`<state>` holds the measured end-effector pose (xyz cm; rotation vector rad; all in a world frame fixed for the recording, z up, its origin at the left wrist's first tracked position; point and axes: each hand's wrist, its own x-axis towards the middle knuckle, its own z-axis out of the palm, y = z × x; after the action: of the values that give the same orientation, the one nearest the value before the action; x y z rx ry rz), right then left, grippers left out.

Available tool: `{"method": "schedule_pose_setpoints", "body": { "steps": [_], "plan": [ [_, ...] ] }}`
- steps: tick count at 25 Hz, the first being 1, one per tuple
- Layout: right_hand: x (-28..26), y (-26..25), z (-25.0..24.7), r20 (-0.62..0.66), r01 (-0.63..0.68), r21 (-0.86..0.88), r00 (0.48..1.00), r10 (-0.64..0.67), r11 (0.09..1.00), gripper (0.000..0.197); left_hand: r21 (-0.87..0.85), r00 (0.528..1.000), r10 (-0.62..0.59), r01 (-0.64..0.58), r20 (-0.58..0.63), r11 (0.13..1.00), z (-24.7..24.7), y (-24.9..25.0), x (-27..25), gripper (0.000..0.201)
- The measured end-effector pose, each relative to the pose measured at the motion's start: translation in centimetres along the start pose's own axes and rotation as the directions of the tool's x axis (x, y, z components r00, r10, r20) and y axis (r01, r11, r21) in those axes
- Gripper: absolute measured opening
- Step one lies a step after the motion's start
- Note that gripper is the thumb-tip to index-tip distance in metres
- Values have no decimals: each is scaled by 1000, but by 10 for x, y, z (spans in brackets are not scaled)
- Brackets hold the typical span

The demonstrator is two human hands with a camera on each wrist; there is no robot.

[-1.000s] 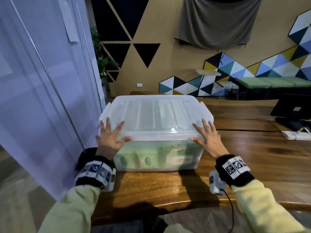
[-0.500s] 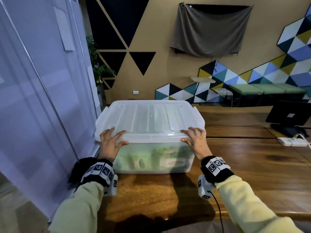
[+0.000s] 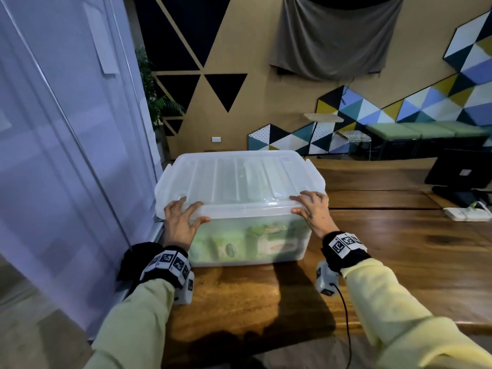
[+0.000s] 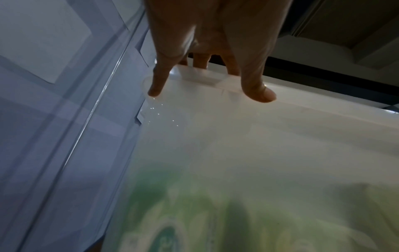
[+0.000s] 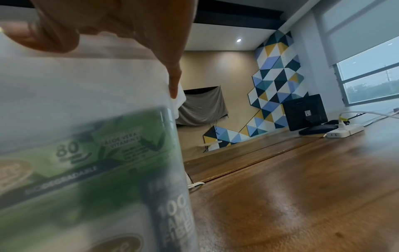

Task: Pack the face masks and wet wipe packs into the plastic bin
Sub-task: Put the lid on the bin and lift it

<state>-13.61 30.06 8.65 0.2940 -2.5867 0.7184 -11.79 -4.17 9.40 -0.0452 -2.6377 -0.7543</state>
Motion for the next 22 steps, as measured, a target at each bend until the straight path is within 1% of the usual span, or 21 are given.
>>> {"method": "schedule_pose_setpoints", "body": {
  "steps": [1, 2, 3, 9, 12, 16, 20, 22],
  "plan": [
    [0, -1, -1, 21, -5, -2, 1000, 6, 1000, 99, 12, 1000, -20, 20, 20, 1000, -2, 3, 0, 56],
    [0, -2, -2, 35, -7, -2, 999, 7, 1000, 101, 12, 999, -24, 23, 26, 1000, -4, 4, 0, 48],
    [0, -2, -3, 49, -15, -1, 999, 15, 1000, 102, 8, 999, -27, 26, 29, 1000, -5, 5, 0, 46],
    [-3, -7, -7, 99, -32, -17, 995, 33, 999, 108, 0, 998, -37, 37, 58, 999, -8, 4, 0, 45],
    [-3, -8, -9, 103, -36, -15, 994, 37, 999, 109, -14, 998, -25, 26, 64, 1000, -9, 5, -1, 45],
    [-5, -9, -10, 90, -33, -17, 995, 34, 999, 108, 9, 998, -32, 32, 59, 999, -9, 6, 1, 46],
    [-6, -10, -11, 126, -36, -64, 991, 44, 997, 110, 30, 997, -24, 22, 75, 999, -7, 4, -2, 47],
    [-3, -13, -16, 157, -45, -49, 986, 53, 998, 111, 32, 995, -20, 17, 100, 999, -12, 6, 2, 50]
  ]
}}
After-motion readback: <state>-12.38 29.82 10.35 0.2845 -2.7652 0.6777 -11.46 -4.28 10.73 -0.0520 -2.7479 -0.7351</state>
